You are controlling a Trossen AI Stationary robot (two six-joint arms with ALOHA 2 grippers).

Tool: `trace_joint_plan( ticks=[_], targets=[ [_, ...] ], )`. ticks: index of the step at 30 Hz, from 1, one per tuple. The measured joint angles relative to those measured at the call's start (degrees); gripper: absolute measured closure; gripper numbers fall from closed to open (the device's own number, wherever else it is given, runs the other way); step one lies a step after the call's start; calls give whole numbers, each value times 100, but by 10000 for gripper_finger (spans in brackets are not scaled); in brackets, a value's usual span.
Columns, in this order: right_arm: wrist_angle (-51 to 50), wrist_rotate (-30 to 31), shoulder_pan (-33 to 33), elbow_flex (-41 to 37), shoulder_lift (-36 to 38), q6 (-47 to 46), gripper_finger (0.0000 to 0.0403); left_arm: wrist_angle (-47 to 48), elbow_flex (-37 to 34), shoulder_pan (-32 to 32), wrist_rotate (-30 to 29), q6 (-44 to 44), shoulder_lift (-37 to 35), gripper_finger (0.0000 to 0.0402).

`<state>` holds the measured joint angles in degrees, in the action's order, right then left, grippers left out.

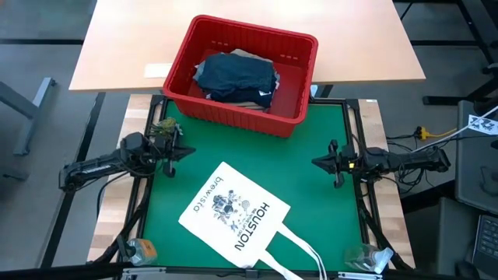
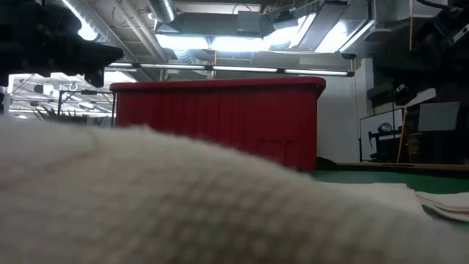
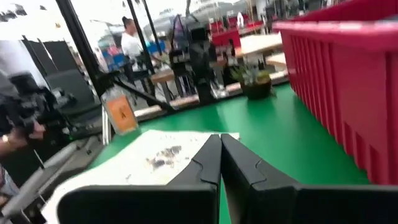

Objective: Fold Laundry from Bin
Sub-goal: Return to Home Position

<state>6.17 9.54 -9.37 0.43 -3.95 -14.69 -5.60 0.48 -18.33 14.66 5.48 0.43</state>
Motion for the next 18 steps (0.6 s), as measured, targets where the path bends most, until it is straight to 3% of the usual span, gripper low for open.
trace_joint_plan(
  ticks=[7,13,18],
  targets=[
    [-312,97,0,1,-5,-6,394,-109,-5,-2,-83,-292,-12,400],
    [-329,131,0,11,-87,771,393,273,-5,-2,-213,-274,-2,400],
    [-314,137,0,11,-79,760,393,277,-5,-2,-215,-301,8,400]
  ],
)
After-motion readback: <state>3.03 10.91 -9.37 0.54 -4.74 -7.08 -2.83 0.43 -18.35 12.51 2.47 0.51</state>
